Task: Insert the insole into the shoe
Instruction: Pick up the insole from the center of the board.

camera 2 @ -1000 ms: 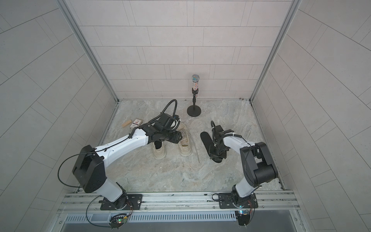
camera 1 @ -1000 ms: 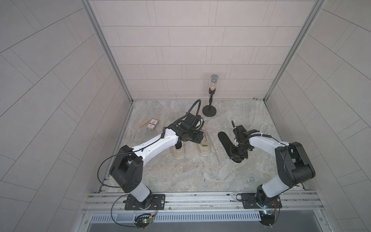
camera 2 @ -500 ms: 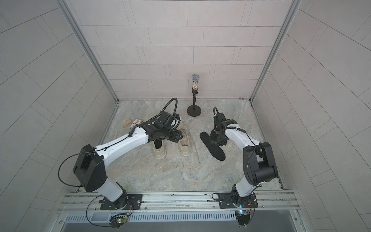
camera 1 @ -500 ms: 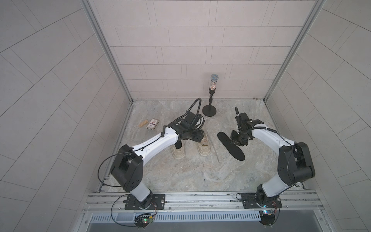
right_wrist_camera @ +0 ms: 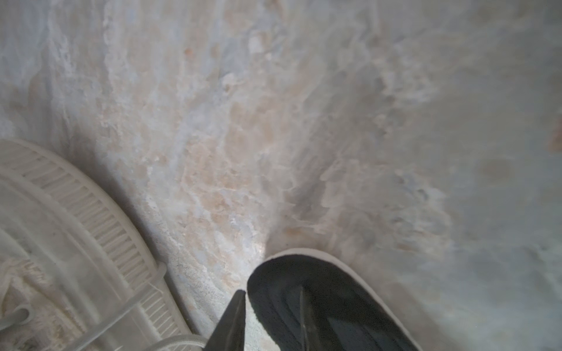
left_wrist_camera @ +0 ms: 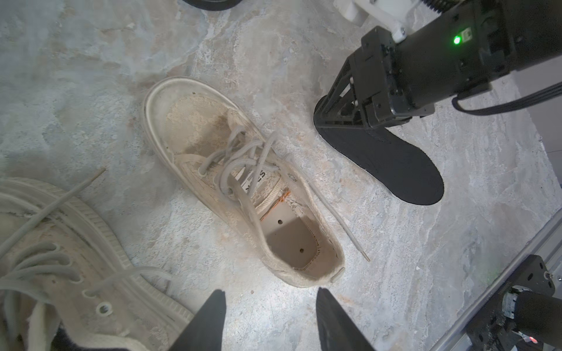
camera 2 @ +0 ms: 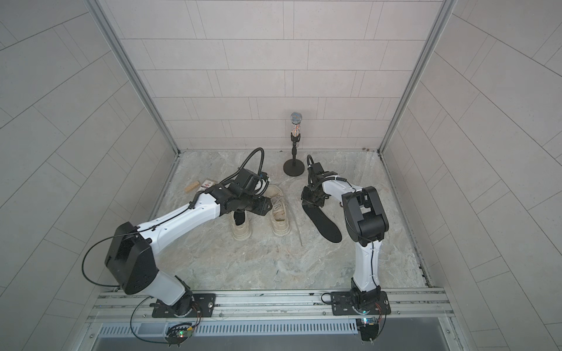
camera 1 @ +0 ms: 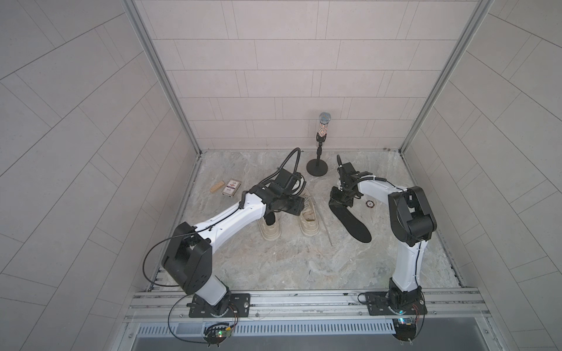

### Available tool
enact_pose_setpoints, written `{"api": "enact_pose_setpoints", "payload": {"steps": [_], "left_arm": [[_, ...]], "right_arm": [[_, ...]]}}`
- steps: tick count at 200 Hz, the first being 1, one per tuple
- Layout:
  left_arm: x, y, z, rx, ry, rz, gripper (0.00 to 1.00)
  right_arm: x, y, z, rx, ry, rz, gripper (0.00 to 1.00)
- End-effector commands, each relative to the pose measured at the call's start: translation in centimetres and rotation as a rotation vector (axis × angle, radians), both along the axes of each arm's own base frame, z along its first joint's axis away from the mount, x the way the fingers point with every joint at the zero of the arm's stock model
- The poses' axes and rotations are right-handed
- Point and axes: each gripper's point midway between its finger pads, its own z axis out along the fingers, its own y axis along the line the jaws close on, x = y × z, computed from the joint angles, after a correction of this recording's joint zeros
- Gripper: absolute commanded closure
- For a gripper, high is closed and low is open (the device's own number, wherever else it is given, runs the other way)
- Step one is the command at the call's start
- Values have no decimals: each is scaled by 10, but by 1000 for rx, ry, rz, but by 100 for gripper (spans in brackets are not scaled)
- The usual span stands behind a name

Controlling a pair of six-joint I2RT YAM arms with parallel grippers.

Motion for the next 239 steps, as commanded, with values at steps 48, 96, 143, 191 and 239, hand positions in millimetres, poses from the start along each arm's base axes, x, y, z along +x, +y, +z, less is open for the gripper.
{"api": "enact_pose_setpoints", "payload": {"steps": [48,96,143,191,239], "left_arm": [[8,-2,4,-19,-14,-13,47],[12,-8,3,-33,-4,-22,47],[13,-10,5,-36,-2,-22,47],[12,-12,3,-42,11,-27,47],[11,-13,4,-47,16,-32,47]], "right_arm": [[-130,8,-14,-2,189,130,68],[-159,-21,20,-14,173,89,66],[-179,-67,27,60,198,-247,66],[-190,-97,11,3,148,-499,63],[-201,-109,-20,-92,196,-468,64]]}}
